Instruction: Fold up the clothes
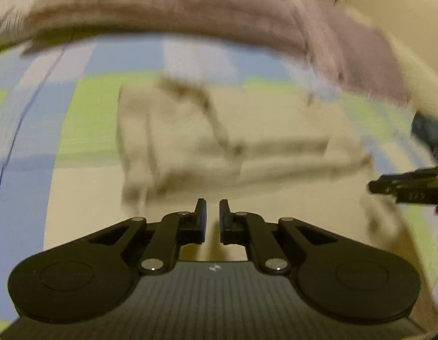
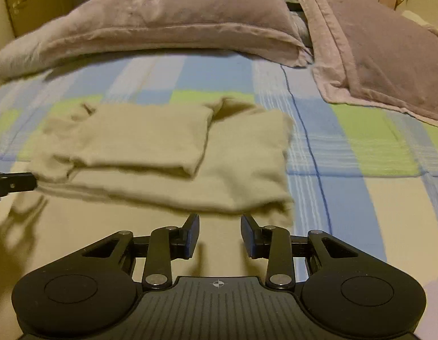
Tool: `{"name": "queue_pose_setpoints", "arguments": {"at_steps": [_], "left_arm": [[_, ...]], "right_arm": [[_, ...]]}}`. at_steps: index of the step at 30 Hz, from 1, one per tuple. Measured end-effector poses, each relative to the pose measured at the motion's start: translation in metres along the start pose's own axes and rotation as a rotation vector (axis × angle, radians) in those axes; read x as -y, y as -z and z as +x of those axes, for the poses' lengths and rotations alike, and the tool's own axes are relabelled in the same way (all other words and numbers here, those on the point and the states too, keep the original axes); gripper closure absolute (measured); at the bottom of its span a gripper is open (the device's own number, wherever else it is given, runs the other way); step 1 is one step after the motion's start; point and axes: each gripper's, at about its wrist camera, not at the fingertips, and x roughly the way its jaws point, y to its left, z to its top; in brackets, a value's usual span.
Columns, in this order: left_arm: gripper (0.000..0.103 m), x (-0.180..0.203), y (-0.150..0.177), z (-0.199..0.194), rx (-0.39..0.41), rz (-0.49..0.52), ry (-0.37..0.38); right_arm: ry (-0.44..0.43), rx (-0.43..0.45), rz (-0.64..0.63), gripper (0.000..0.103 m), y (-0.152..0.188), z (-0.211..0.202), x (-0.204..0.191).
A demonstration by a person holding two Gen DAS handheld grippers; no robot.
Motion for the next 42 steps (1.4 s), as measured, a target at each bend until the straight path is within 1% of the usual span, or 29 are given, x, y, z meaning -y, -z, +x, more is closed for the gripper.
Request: {"name": "queue_pose_setpoints", "arguments": {"at_steps": [1, 2, 3, 5, 8, 11, 13, 16, 17, 19, 21, 23, 25, 26, 27, 30, 31, 33, 34, 36, 39, 42], "left_arm": [[0.098, -0.004, 0.011, -0.003, -0.023, 0.008, -0.009], [0.098, -0.004, 0.020, -0.010, -0.014, 0.021, -0.015], [0.098, -0.004, 0.029, -0.016, -0.002, 0.034, -0.021], [0.098, -0.003, 0.044, -0.032, -0.012, 0.021, -0.028], [0.098, -0.002, 0.071, -0.054, -0.038, -0.024, -0.040], [0.098, 0.007, 0.108, -0.083, -0.048, -0.044, -0.087], [0.098, 0.017, 0.130, -0.101, -0.059, -0.064, -0.121], [0.099, 0.040, 0.156, -0.126, -0.112, -0.131, -0.200], [0.099, 0.048, 0.165, -0.134, -0.130, -0.154, -0.227], [0.099, 0.067, 0.173, -0.155, -0.193, -0.219, -0.273], [0.098, 0.089, 0.174, -0.183, -0.217, -0.256, -0.302], [0.098, 0.110, 0.167, -0.213, -0.219, -0.270, -0.322], [0.098, 0.131, 0.154, -0.247, -0.188, -0.277, -0.344], [0.095, 0.141, 0.148, -0.265, -0.166, -0.283, -0.356], [0.088, 0.151, 0.142, -0.282, -0.146, -0.290, -0.368], [0.079, 0.178, 0.125, -0.323, -0.084, -0.287, -0.389], [0.077, 0.188, 0.120, -0.335, -0.076, -0.281, -0.402], [0.072, 0.202, 0.111, -0.350, -0.060, -0.272, -0.409], [0.071, 0.209, 0.107, -0.358, -0.050, -0.268, -0.407], [0.066, 0.220, 0.100, -0.369, -0.043, -0.256, -0.406], [0.063, 0.234, 0.093, -0.378, -0.040, -0.223, -0.416], [0.062, 0.242, 0.086, -0.384, -0.035, -0.202, -0.422]], "right_arm": [[0.019, -0.049, 0.008, 0.068, 0.009, 0.005, 0.000], [0.035, -0.090, 0.015, 0.068, 0.018, 0.008, 0.001], [0.035, -0.082, 0.018, 0.068, 0.032, 0.005, 0.004], [0.041, -0.054, -0.008, 0.068, 0.051, -0.011, 0.004], [0.037, -0.074, -0.006, 0.068, 0.080, -0.036, 0.007], [0.015, -0.104, -0.011, 0.068, 0.114, -0.060, 0.014], [-0.011, -0.103, -0.024, 0.068, 0.139, -0.081, 0.017], [-0.061, -0.127, -0.048, 0.068, 0.176, -0.110, 0.020], [-0.072, -0.131, -0.073, 0.068, 0.185, -0.120, 0.020], [-0.088, -0.176, -0.106, 0.068, 0.197, -0.137, 0.022], [-0.068, -0.245, -0.116, 0.068, 0.202, -0.152, 0.028], [-0.087, -0.296, -0.081, 0.068, 0.197, -0.172, 0.040], [-0.114, -0.264, -0.048, 0.068, 0.184, -0.205, 0.049], [-0.127, -0.249, -0.032, 0.068, 0.177, -0.221, 0.053], [-0.141, -0.233, -0.016, 0.068, 0.171, -0.237, 0.057], [-0.186, -0.183, 0.008, 0.068, 0.150, -0.281, 0.060], [-0.189, -0.167, 0.009, 0.067, 0.146, -0.294, 0.059], [-0.196, -0.137, 0.013, 0.048, 0.137, -0.318, 0.056], [-0.202, -0.126, 0.015, 0.035, 0.137, -0.329, 0.053], [-0.221, -0.110, 0.012, 0.034, 0.137, -0.348, 0.049], [-0.217, -0.105, 0.001, 0.034, 0.141, -0.365, 0.046], [-0.210, -0.109, 0.020, 0.034, 0.145, -0.374, 0.045]]}}
